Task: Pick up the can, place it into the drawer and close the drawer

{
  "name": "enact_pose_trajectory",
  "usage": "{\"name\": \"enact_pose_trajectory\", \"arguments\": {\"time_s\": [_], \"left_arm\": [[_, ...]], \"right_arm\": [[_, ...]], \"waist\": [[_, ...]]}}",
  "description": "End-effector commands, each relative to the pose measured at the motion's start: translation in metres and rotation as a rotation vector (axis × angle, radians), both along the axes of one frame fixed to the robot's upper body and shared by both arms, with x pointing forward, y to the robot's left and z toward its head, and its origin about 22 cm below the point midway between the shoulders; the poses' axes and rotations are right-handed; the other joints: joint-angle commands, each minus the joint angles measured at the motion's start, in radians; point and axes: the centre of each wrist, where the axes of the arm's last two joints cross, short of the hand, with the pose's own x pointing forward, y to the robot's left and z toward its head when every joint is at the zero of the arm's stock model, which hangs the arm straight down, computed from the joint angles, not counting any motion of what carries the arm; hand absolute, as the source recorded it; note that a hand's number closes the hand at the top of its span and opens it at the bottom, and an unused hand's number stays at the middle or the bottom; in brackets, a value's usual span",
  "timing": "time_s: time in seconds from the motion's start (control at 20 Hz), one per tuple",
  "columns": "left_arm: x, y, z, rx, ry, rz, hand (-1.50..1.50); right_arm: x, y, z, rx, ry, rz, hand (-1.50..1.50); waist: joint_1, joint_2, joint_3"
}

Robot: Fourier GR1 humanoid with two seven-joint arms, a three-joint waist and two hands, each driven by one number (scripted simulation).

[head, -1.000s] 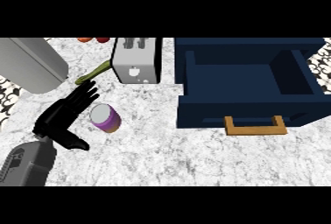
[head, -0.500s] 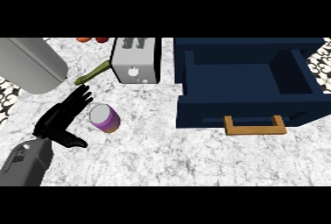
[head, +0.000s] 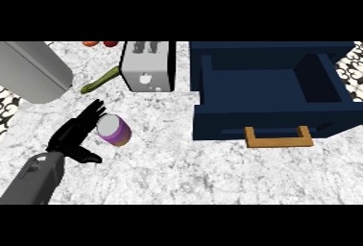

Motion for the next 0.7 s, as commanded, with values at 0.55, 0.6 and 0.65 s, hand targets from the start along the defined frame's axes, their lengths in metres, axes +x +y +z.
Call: {"name": "enact_pose_trajectory", "arguments": {"time_s": [0.55,0.6,0.65], "left_arm": [[-0.013,-0.031,-0.036,-0.095,0.062,-0.003,-1.50],[0.003,-0.031,-0.022,-0.105,0.048,-0.009,-1.50],[0.005,-0.032,-0.022,-0.128,0.059,-0.003,-1.50]], "right_arm": [[-0.005,-0.010,0.024,-0.013,0.010,0.003,-1.50],[-0.013,-0.001,0.014,-0.007,-0.003,0.024,-1.50],[-0.013,-0.006,0.010,0.006,0.007,0.018,-1.50]], "waist": [[-0.001,0.002,-0.001],[-0.011,0.004,-0.001],[-0.012,0.004,-0.001]]}}
